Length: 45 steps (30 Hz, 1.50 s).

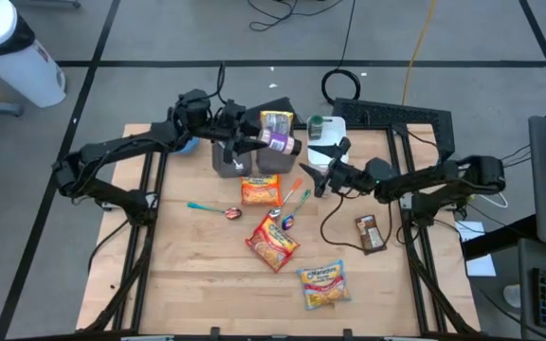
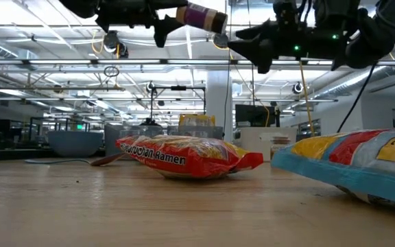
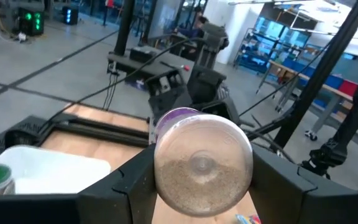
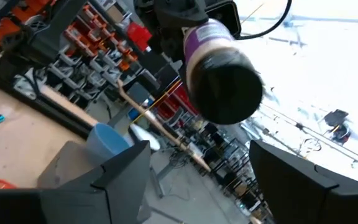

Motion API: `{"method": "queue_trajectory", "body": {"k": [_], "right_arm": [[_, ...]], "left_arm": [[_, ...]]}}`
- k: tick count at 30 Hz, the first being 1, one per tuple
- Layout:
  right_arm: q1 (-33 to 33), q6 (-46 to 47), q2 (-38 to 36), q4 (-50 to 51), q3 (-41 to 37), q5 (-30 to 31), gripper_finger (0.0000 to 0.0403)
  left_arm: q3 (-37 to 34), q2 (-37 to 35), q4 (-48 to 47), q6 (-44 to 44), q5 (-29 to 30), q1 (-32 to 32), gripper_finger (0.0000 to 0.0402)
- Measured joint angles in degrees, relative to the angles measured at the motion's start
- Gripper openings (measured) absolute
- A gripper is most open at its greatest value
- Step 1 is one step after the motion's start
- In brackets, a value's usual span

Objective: Pick & Place Food Item
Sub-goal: Put the purple seasoning bottle into the white bin

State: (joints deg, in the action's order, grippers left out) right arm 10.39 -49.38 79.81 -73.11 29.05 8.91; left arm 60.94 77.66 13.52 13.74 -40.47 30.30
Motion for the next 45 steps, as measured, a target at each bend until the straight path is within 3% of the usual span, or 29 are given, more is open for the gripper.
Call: {"method": "queue_trajectory", "body": {"k": [10, 16, 26, 31, 40, 45], "right_arm": [[0.11, -2.55, 5.34, -5.12, 5.14, 0.02, 0.0267], [0.13, -2.98, 5.65, -6.32, 7.16, -0.17, 0.0267], [1.27, -2.27, 5.66, -3.77, 8.07, -2.99, 0.0266], [1.27, -2.70, 5.66, -3.77, 8.07, -3.61, 0.0249], [1.16, -3.74, 5.66, -3.86, 8.05, -6.12, 0.0211], [1.16, -3.87, 5.66, -3.75, 8.01, -6.04, 0.0205]], "left_arm": [[0.01, -0.01, 0.27, 0.33, 0.48, -0.76, 0.0205], [0.03, -0.03, 0.30, 0.15, 0.70, -1.24, 0.0221], [0.03, -0.03, 0.11, 0.13, 0.57, -1.57, 0.0208], [0.03, -0.03, 0.09, 0.13, 1.53, -1.59, 0.0221], [0.03, -0.01, -1.01, -0.10, 2.41, -1.57, 0.0205], [0.03, -0.01, -1.44, -0.52, 2.93, -1.57, 0.0223]]}}
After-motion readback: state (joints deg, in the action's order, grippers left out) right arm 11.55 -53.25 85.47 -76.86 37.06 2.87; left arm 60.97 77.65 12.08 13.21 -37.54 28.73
